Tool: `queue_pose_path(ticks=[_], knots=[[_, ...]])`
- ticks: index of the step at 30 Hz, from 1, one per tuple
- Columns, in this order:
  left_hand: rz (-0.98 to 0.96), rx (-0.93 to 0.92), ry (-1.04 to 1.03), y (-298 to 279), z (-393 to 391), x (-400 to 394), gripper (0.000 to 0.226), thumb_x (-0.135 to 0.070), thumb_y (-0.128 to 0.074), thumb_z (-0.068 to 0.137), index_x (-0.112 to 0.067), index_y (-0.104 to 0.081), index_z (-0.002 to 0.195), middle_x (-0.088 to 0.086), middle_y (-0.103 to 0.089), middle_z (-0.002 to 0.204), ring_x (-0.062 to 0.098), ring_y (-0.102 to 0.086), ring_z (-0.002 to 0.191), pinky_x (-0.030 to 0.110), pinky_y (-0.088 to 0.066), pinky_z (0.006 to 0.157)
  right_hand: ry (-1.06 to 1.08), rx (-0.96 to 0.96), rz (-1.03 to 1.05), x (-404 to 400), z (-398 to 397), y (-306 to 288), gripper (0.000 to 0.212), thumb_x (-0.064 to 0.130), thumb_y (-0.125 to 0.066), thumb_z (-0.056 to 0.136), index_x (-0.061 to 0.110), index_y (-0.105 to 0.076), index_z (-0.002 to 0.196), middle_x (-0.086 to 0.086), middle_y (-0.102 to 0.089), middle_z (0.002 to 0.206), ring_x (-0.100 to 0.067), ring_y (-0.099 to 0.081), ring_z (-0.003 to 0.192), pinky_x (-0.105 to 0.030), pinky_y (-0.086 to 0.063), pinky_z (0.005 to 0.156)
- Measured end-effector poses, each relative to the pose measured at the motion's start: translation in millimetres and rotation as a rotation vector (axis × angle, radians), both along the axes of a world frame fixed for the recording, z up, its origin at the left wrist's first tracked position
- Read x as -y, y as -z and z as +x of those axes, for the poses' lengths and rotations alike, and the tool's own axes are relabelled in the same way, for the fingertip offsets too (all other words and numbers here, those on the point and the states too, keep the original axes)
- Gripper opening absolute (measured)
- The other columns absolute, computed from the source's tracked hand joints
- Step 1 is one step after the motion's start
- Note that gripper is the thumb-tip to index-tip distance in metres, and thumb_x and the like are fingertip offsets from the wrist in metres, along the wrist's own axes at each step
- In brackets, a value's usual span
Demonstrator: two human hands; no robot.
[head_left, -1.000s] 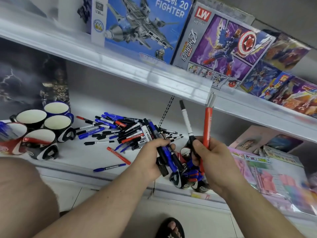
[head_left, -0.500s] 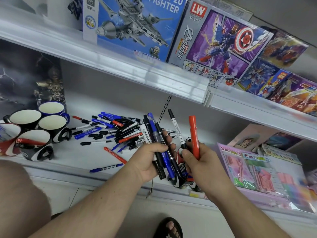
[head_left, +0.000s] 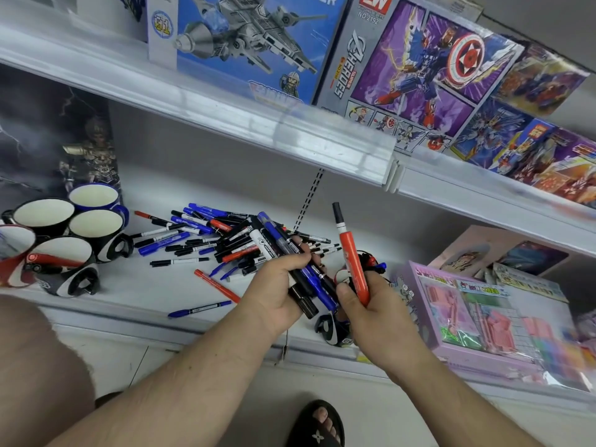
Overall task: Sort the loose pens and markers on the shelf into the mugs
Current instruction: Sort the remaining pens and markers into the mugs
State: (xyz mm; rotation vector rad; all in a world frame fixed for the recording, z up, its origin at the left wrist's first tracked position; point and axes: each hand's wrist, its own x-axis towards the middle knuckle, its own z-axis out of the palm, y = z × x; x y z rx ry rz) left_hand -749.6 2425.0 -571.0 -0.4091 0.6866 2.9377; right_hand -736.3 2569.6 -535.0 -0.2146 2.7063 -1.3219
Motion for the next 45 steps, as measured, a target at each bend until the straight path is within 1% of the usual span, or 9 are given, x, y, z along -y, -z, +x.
queue_pose_path(ticks=[6,10,15,19,23,32,36,39,45], knots=[[-0.175,0.108,0.025,4,0,-3,0.009,-0.005,-0.063,0.09,-0.003,-0.067,0.097,0.014,-0.068,0.078,0.024,-0.067,0.064,0.032,-0.057,0.059,-0.037,-0.167,0.118,1,-1,-1,0.014,0.021,-0.062,0.095,0.02,-0.054,0.084,0.003,-0.05,0.059,-0.006,-0.043,0.044,-0.02,-0.038,0.045],[-0.176,0.147,-0.015,13,-1,-2,0.011,0.001,-0.064,0.089,-0.01,-0.064,0.088,0.006,-0.069,0.069,0.019,-0.065,0.066,0.035,-0.055,0.066,0.083,-0.169,-0.041,-4,-8,-11,0.011,0.018,-0.059,0.096,0.014,-0.056,0.087,0.008,-0.056,0.056,-0.003,-0.045,0.044,-0.019,-0.04,0.044],[-0.127,0.021,0.095,8,5,-6,0.015,-0.002,-0.059,0.091,-0.011,-0.069,0.097,0.009,-0.073,0.091,0.021,-0.069,0.076,0.033,-0.056,0.068,0.095,-0.059,-0.139,0,-9,-8,0.009,0.017,-0.057,0.098,0.012,-0.057,0.09,0.001,-0.057,0.061,-0.013,-0.049,0.05,-0.029,-0.043,0.047],[-0.091,0.041,0.145,-2,4,-8,0.017,-0.005,-0.054,0.094,-0.009,-0.071,0.093,0.009,-0.071,0.08,0.021,-0.067,0.066,0.029,-0.057,0.06,-0.004,0.111,-0.111,1,-7,1,0.008,0.016,-0.056,0.098,0.017,-0.057,0.091,-0.005,-0.054,0.061,-0.018,-0.047,0.052,-0.034,-0.043,0.05],[-0.152,0.087,0.124,1,2,-8,0.012,-0.003,-0.06,0.09,-0.006,-0.071,0.092,0.012,-0.069,0.08,0.022,-0.067,0.068,0.028,-0.056,0.056,-0.016,0.038,-0.044,-3,-8,1,0.008,0.017,-0.058,0.097,0.015,-0.056,0.089,-0.008,-0.053,0.064,-0.018,-0.045,0.051,-0.033,-0.043,0.05],[-0.29,0.21,-0.014,6,-3,-17,0.011,-0.013,-0.073,0.087,-0.01,-0.064,0.082,0.003,-0.059,0.06,0.015,-0.057,0.052,0.032,-0.053,0.06,0.157,0.067,-0.264,5,-2,-9,0.008,0.011,-0.052,0.1,0.009,-0.06,0.097,-0.002,-0.056,0.06,-0.009,-0.048,0.041,-0.027,-0.043,0.042],[-0.261,0.271,-0.042,6,0,-20,0.028,-0.031,-0.076,0.082,-0.005,-0.066,0.087,0.009,-0.065,0.068,0.017,-0.063,0.054,0.029,-0.056,0.051,0.065,-0.008,-0.068,7,-2,2,0.017,0.017,-0.057,0.098,0.013,-0.057,0.082,-0.001,-0.053,0.057,-0.012,-0.048,0.045,-0.035,-0.046,0.048],[-0.24,0.285,-0.054,5,1,-24,0.048,-0.039,-0.077,0.077,0.0,-0.068,0.104,0.017,-0.073,0.088,0.025,-0.07,0.067,0.033,-0.059,0.053,-0.009,-0.029,0.121,10,-2,11,0.027,0.022,-0.058,0.098,0.016,-0.05,0.073,0.003,-0.044,0.054,-0.006,-0.037,0.042,-0.02,-0.034,0.043],[-0.374,0.385,-0.142,14,0,-32,0.036,-0.032,-0.082,0.079,-0.004,-0.067,0.095,0.014,-0.072,0.086,0.028,-0.069,0.075,0.038,-0.06,0.065,-0.129,-0.067,0.319,12,-3,16,0.026,0.032,-0.057,0.097,0.012,-0.053,0.082,0.001,-0.051,0.066,-0.01,-0.045,0.054,-0.02,-0.038,0.051]])
